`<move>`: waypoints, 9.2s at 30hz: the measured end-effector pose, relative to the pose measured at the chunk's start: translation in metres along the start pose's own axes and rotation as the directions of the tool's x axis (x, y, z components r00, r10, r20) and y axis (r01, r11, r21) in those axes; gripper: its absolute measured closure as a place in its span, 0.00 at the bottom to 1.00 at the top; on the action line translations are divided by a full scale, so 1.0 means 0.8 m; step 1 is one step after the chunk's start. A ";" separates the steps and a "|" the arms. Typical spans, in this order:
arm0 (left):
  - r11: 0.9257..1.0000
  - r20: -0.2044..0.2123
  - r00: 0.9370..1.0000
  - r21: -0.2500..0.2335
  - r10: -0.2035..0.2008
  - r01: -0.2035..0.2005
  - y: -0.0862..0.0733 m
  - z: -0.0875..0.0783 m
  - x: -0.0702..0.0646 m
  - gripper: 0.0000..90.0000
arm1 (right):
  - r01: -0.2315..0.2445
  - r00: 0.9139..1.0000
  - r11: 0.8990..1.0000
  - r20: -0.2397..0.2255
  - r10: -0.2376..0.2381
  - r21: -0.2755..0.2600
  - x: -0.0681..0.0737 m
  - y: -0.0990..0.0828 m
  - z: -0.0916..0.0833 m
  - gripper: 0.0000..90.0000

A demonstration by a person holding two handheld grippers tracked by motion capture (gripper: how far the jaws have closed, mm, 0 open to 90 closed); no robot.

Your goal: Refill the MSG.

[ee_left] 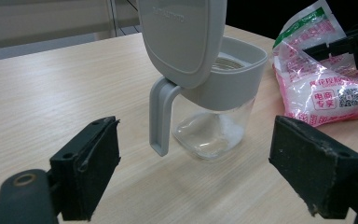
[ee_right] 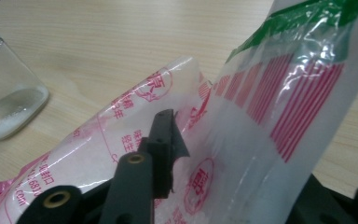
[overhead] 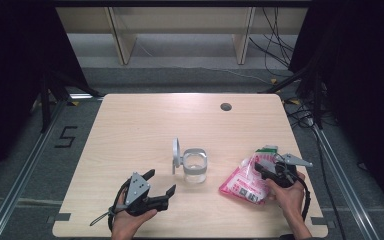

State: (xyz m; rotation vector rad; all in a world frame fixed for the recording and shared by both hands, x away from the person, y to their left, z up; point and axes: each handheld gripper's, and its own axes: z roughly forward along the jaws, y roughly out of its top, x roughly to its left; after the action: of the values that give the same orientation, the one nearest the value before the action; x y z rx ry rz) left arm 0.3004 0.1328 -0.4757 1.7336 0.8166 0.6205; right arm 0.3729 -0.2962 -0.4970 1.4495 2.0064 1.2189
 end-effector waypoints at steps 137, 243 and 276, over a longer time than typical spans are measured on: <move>0.995 0.082 0.992 -0.020 0.101 -0.099 -0.015 0.128 -0.137 0.90 | 0.304 0.847 0.884 -0.323 -0.421 -0.355 0.170 0.135 -0.056 1.00; 0.994 -0.007 1.000 -0.106 0.009 -0.009 0.011 0.182 -0.170 0.92 | 0.391 0.858 0.910 -0.303 -0.414 -0.135 0.214 0.189 0.000 1.00; 0.994 -0.010 1.000 -0.110 0.022 -0.023 0.016 0.187 -0.178 0.92 | 0.422 0.845 0.902 -0.318 -0.429 -0.097 0.219 0.193 0.006 1.00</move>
State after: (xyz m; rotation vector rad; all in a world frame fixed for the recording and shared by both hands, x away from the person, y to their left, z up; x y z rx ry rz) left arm 0.3249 -0.0696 -0.5094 1.6424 0.7559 0.6764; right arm 0.3951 -0.1225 -0.3432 0.7471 2.3565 1.3373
